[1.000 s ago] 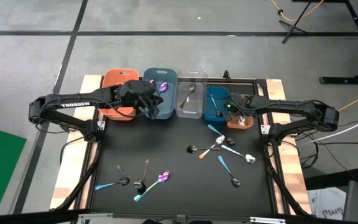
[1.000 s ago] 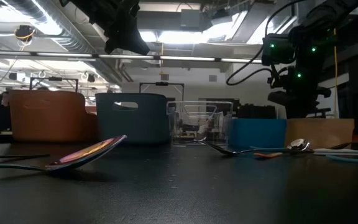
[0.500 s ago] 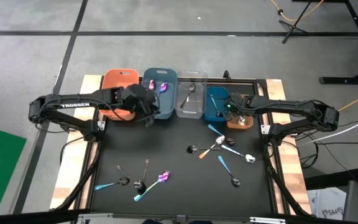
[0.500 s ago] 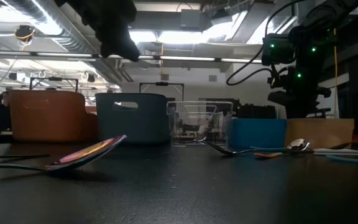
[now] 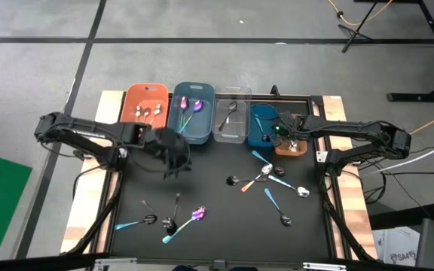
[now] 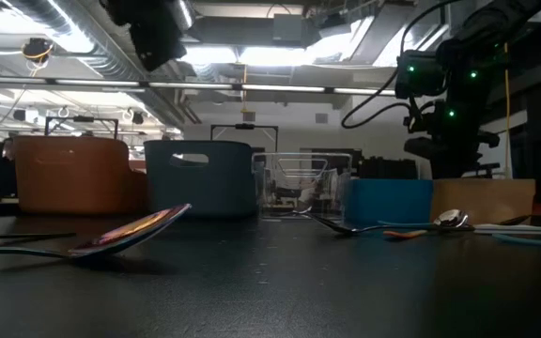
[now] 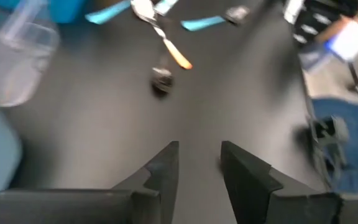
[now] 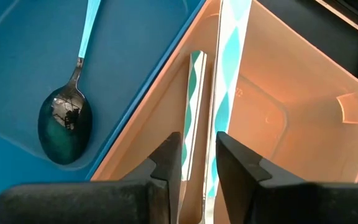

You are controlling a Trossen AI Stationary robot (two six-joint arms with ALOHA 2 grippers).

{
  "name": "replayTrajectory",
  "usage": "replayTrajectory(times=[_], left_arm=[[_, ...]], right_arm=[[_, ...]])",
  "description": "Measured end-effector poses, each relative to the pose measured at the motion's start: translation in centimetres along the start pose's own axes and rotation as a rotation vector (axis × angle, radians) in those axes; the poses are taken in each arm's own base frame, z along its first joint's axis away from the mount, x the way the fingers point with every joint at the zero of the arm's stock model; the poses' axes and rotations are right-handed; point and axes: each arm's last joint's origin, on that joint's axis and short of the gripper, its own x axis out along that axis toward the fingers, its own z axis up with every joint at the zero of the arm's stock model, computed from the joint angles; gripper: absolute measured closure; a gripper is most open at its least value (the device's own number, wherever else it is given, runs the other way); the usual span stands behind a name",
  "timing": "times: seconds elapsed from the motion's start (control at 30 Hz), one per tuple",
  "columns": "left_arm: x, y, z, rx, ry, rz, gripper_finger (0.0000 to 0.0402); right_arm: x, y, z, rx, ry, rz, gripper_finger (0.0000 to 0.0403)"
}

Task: Sort silverware by color (type)
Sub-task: Put the black spoon into the transparent bin

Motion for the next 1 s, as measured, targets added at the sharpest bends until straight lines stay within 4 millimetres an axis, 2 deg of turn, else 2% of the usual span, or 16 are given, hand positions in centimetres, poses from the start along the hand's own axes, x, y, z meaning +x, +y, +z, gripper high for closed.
replayTrajectory(times=[0.17,0.3,0.6,0.77,1.0], left_arm=[[0.2,-3.0,-1.7,0.093,0.09,-0.068,0.03],[0.5,-5.3,-3.3,0.172,0.144,-0.058,0.031],[3.5,-10.0,-7.3,0.303,0.302,-0.087,0.0325],[5.7,-11.6,-9.9,0.376,0.414,-0.078,0.0327],[8.6,-12.5,-12.8,0.437,0.547,-0.043,0.0327]], right_arm=[[0.0,0.0,0.0,0.0,0.0,0.0,0.0315],[0.0,0.0,0.0,0.002,-0.002,0.001,0.0315],[0.0,0.1,0.1,0.011,-0.009,0.006,0.0315],[0.0,0.1,0.1,0.012,-0.009,0.006,0.0315],[0.0,0.1,0.1,0.012,-0.009,0.006,0.0315]])
